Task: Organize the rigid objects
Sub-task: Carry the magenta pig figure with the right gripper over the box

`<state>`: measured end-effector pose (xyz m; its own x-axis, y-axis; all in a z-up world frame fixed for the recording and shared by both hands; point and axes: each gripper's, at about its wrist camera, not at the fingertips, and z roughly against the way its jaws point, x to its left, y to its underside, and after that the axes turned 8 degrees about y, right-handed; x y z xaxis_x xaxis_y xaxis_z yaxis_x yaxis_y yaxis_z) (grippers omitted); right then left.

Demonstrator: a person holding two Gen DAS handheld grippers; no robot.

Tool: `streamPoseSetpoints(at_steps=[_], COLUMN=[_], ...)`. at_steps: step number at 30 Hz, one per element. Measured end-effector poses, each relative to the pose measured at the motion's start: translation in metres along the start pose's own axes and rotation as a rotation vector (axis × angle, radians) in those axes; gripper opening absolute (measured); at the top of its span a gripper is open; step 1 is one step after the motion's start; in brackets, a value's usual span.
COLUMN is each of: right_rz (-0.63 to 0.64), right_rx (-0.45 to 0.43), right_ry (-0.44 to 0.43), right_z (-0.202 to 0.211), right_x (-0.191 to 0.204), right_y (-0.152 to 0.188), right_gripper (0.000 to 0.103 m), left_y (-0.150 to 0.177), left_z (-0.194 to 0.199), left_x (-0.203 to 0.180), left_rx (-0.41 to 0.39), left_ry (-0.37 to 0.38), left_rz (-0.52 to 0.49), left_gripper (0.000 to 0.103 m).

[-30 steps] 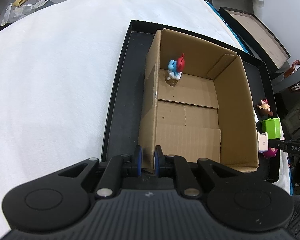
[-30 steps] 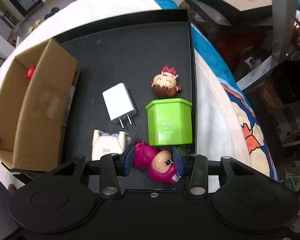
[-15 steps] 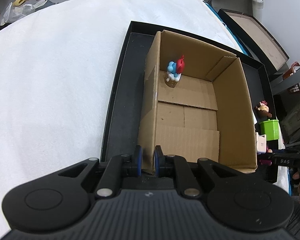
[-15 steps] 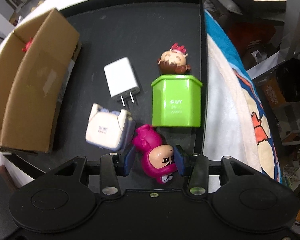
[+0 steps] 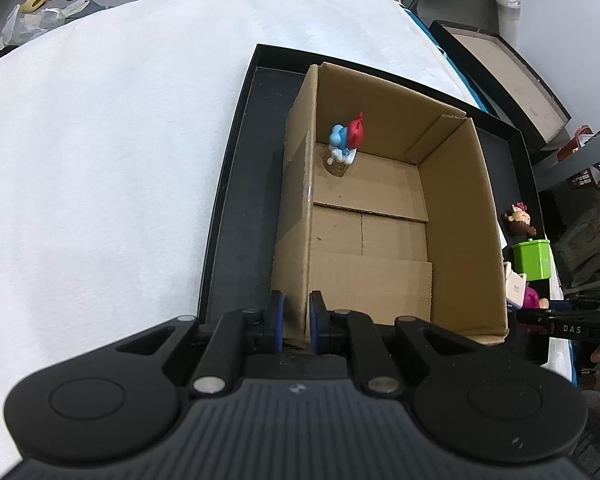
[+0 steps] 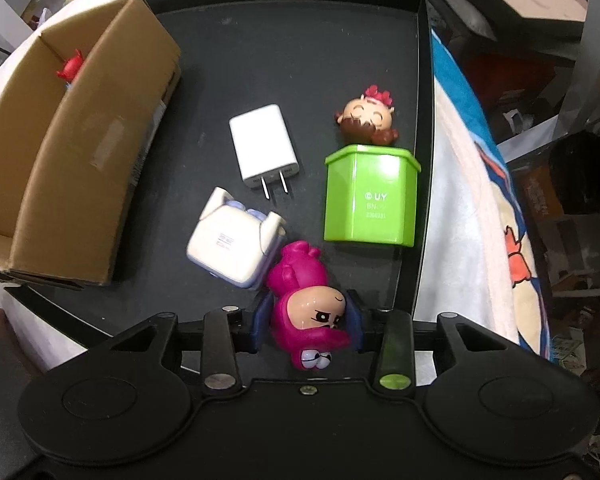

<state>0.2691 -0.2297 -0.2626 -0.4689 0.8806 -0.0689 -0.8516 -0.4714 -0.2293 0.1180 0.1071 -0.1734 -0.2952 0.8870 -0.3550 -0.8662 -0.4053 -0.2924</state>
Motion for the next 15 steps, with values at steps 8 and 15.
streamPoseSetpoints(at_steps=[8, 15], right_rz=[-0.005, -0.021], right_rx=[-0.036, -0.060], right_ry=[0.010, -0.018], right_z=[0.024, 0.044], right_x=[0.001, 0.006], right_y=[-0.002, -0.016], right_gripper=[0.038, 0.038], left_y=[0.001, 0.002], left_z=[0.002, 0.004], left_x=[0.003, 0.005], left_rx=[-0.004, -0.012], left_ry=[0.020, 0.039], left_rz=[-0.003, -0.006], left_gripper=[0.011, 0.011])
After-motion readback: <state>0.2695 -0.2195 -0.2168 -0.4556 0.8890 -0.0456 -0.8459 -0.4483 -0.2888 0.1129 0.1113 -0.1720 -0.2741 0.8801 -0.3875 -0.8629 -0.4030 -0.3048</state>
